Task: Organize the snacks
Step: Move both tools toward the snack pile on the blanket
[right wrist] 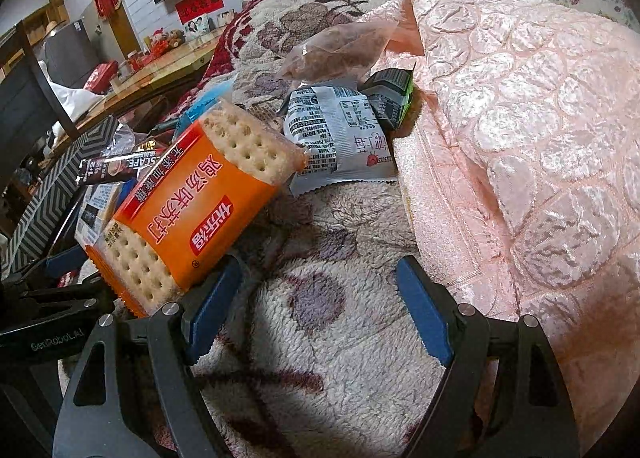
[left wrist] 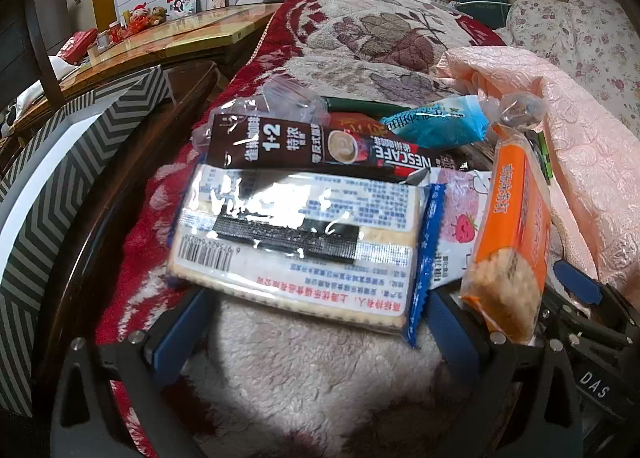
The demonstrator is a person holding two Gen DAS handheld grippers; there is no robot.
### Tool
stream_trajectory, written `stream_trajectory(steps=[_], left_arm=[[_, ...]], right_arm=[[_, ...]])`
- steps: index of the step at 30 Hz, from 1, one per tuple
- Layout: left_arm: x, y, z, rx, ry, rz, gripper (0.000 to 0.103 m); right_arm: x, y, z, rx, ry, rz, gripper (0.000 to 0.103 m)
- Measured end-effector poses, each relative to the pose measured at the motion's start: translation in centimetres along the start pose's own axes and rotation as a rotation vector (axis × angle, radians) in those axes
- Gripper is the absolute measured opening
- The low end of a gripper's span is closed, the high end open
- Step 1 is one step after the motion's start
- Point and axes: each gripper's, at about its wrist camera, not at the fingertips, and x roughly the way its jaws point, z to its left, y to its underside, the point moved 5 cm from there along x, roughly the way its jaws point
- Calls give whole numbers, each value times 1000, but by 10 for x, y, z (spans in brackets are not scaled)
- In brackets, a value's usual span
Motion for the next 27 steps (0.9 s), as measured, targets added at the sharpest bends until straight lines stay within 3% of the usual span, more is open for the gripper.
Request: stream_trajectory(steps=[12, 18, 23, 27], left_arm=[[0, 0, -3, 4, -7, 3, 103], [-6, 0, 1, 19, 34, 37, 103], [-23, 7, 10, -1, 56, 50, 103], [-40, 4, 17, -1, 37, 13, 103]], right_arm=[[1, -5, 4, 4, 4, 14, 82], [-10, -7, 8, 82, 3, 112, 82], [-30, -6, 17, 91, -38, 104, 82], [-43, -10, 29, 40, -51, 80, 82]])
